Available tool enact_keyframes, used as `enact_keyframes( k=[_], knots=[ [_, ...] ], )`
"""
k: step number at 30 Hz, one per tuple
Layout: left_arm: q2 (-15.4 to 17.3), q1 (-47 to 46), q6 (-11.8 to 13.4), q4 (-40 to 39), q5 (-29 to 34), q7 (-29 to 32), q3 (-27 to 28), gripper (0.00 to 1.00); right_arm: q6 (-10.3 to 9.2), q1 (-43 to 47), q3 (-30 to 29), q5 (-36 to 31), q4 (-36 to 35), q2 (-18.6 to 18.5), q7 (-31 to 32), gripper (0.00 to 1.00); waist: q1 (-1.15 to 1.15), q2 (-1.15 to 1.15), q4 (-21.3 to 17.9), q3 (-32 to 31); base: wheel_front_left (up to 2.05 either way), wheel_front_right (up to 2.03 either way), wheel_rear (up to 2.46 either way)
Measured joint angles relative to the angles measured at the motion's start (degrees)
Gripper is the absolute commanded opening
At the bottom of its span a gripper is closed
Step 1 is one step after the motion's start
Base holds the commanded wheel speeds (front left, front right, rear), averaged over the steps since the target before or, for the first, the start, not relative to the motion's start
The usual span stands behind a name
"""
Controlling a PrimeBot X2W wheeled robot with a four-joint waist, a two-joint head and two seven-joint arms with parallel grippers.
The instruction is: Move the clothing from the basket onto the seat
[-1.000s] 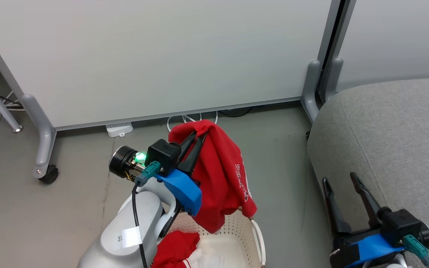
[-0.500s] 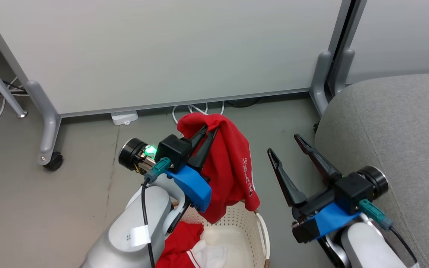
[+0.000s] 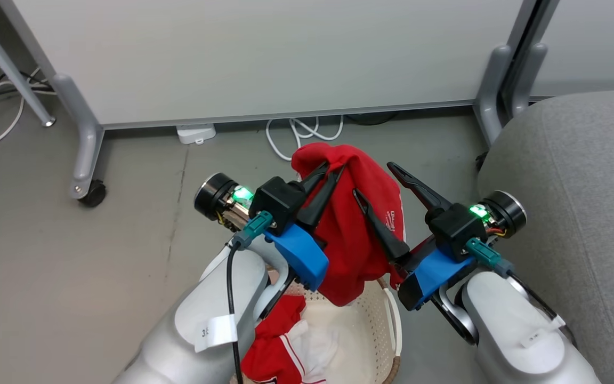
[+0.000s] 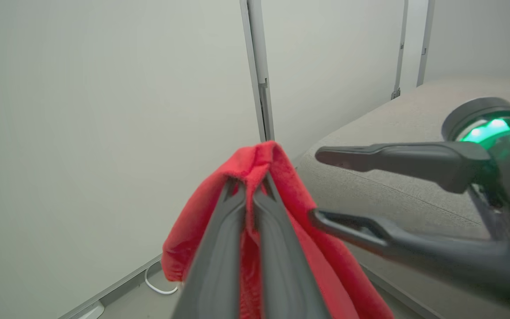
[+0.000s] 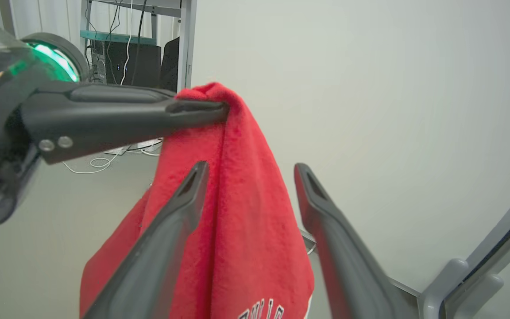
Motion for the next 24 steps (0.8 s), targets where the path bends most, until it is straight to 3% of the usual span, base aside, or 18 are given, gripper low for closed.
enact_keyframes(
  k=[14, 15, 16, 24],
  knots=[
    [-0.4, -1.7, 0.1, -4.1, -2.3, 0.0, -5.6, 0.0, 0.0, -5.5, 0.0, -2.4, 14.6, 0.9, 0.0, 1.0, 0.0, 0.0, 3.1, 2.3, 0.0, 0.0, 0.0],
    [-0.4, -1.8, 0.2, -4.1, -2.3, 0.0, -5.8, 0.0, 0.0, -5.9, -0.3, -2.4, 15.6, 1.2, 0.0, 0.33, 0.0, 0.0, 3.2, 2.3, 0.0, 0.0, 0.0],
    [-0.4, -1.9, 0.2, -4.1, -2.4, 0.0, -5.9, 0.0, 0.0, -6.0, -0.5, -2.4, 16.2, 1.4, 0.0, 0.0, 0.0, 0.0, 3.2, 2.2, 0.0, 0.0, 0.0],
    [-0.4, -2.1, 1.1, -3.8, -2.7, 0.0, -6.4, 0.0, 0.0, -6.3, -1.0, -1.8, 16.7, 2.2, 0.0, 0.0, 0.0, 0.0, 2.9, 1.8, 0.0, 0.0, 0.0]
  ],
)
